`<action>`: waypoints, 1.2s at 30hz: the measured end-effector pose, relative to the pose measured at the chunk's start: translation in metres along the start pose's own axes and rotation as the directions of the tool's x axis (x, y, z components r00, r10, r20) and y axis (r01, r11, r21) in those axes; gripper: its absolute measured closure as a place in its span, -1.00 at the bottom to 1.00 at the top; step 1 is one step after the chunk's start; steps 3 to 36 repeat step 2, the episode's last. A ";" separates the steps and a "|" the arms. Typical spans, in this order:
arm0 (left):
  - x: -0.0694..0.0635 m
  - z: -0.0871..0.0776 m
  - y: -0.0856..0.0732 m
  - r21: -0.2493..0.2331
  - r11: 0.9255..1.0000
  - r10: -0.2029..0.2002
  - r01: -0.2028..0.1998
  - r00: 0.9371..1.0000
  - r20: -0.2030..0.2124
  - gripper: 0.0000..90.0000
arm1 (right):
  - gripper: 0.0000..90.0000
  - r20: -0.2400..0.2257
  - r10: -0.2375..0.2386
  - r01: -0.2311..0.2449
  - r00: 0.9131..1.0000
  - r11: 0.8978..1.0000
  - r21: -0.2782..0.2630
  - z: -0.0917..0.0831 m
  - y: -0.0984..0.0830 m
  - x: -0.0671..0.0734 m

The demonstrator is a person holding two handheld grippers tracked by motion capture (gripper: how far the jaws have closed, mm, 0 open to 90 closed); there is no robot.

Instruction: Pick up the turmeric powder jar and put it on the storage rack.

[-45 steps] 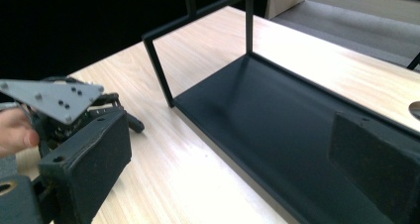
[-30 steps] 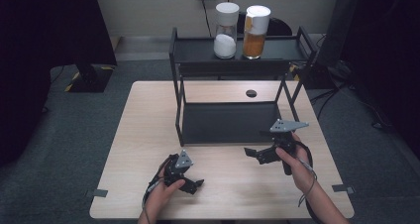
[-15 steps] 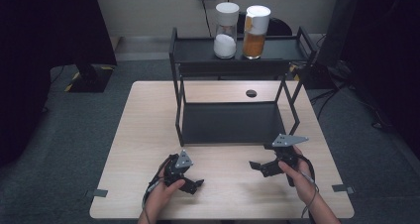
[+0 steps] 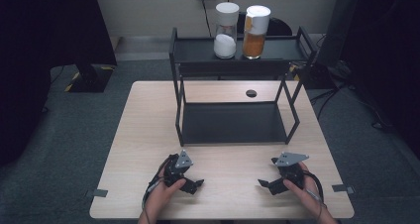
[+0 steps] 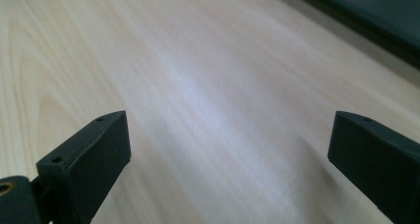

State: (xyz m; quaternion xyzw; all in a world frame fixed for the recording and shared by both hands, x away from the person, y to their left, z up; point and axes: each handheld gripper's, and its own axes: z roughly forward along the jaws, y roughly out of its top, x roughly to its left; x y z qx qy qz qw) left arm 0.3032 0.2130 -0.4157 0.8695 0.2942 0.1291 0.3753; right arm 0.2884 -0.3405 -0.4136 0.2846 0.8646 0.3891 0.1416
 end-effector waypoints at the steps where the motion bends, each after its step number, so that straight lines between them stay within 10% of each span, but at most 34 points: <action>1: 0.000 0.000 0.000 0.001 1.000 -0.001 0.001 1.000 -0.001 -1.00 | -0.96 0.007 -0.006 0.006 1.000 1.000 0.014 -0.001 0.000 0.002; 36: -0.001 0.000 0.000 0.001 1.000 -0.006 0.006 1.000 -0.006 -1.00 | -0.96 0.012 -0.011 0.011 1.000 1.000 0.009 -0.002 -0.002 0.004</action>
